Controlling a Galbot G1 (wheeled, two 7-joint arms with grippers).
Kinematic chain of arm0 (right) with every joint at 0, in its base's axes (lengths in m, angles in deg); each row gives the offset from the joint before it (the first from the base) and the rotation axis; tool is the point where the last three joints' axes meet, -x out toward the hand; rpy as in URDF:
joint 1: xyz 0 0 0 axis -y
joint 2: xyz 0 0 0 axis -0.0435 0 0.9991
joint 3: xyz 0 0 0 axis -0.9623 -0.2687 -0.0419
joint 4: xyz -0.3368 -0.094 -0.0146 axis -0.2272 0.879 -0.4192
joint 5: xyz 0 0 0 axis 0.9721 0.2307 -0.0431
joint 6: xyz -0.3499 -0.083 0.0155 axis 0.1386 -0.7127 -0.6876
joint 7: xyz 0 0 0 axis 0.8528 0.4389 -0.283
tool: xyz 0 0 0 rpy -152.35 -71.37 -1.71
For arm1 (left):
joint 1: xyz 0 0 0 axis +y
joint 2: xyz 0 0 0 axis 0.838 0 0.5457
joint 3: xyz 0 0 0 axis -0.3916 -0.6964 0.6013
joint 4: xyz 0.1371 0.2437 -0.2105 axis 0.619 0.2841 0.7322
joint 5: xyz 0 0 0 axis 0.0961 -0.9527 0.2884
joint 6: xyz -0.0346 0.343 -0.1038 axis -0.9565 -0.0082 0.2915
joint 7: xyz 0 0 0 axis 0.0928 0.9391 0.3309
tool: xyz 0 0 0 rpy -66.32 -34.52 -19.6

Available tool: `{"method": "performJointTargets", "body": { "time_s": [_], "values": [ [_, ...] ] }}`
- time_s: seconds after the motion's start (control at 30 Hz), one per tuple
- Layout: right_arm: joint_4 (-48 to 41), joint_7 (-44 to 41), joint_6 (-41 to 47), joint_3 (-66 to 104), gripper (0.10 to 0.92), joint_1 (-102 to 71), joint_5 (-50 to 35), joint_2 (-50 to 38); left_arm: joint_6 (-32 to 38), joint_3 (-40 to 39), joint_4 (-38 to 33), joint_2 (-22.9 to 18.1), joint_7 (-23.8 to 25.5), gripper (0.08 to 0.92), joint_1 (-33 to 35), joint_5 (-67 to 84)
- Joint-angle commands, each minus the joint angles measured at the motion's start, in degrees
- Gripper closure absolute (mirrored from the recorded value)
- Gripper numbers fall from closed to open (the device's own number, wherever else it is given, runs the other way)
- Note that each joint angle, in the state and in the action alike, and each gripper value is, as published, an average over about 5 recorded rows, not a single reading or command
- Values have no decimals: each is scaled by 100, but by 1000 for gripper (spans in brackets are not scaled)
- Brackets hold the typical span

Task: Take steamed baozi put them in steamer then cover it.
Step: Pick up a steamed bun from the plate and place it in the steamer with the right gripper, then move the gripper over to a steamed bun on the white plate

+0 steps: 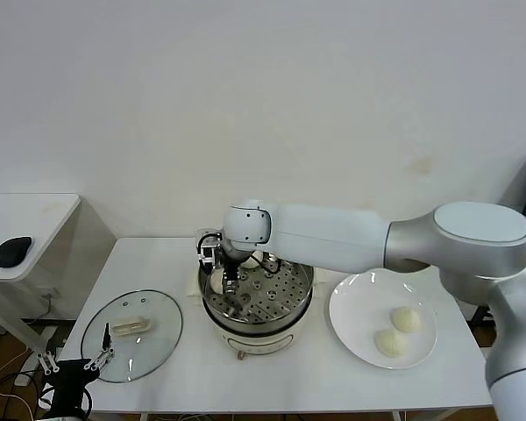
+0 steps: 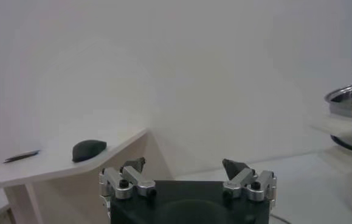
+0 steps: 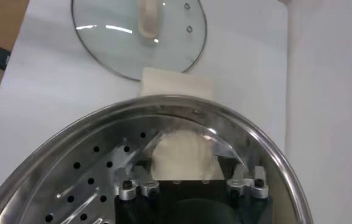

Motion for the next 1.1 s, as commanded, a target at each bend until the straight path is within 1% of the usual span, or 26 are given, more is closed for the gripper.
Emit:
{"method": "performJointTargets", "body": {
  "time_s": [0.03,0.17,0.27,0.37,0.47,0.57,0.73,0.93,1.1],
  "values": [
    [1065,-1312,-423,92,206,855,476,-1291,-9,18,-17,18,7,177,5,1],
    [1802,-1975,-984,-48,203,1240,1073,-2466,-21,17,-29,45,14,177,6,-1],
    [2254,-2266,-1405,-179,203,1301,1539,-3404,-29,-10,-24,60,18,177,-1,-7],
    [2661,-2369,-1723,-246,203,1187,1942,-4329,-31,-60,-8,68,18,177,-5,-23],
    [2973,-2305,-1905,-384,203,988,2347,-5022,-30,-131,14,70,15,177,2,-59],
    [3105,-2144,-1999,-573,203,776,2770,-5357,-29,-198,19,68,12,177,32,-105],
    [3091,-1745,-1977,-731,203,175,3263,-5665,-30,-264,-42,8,1,177,77,-199],
    [2976,-1521,-1930,-215,203,-886,3484,-5872,-9,-256,-90,-51,-10,177,182,-242],
    [2921,-1443,-1829,369,203,-1616,3537,-5841,1,-225,-124,-76,-14,177,237,-254]
  ]
}}
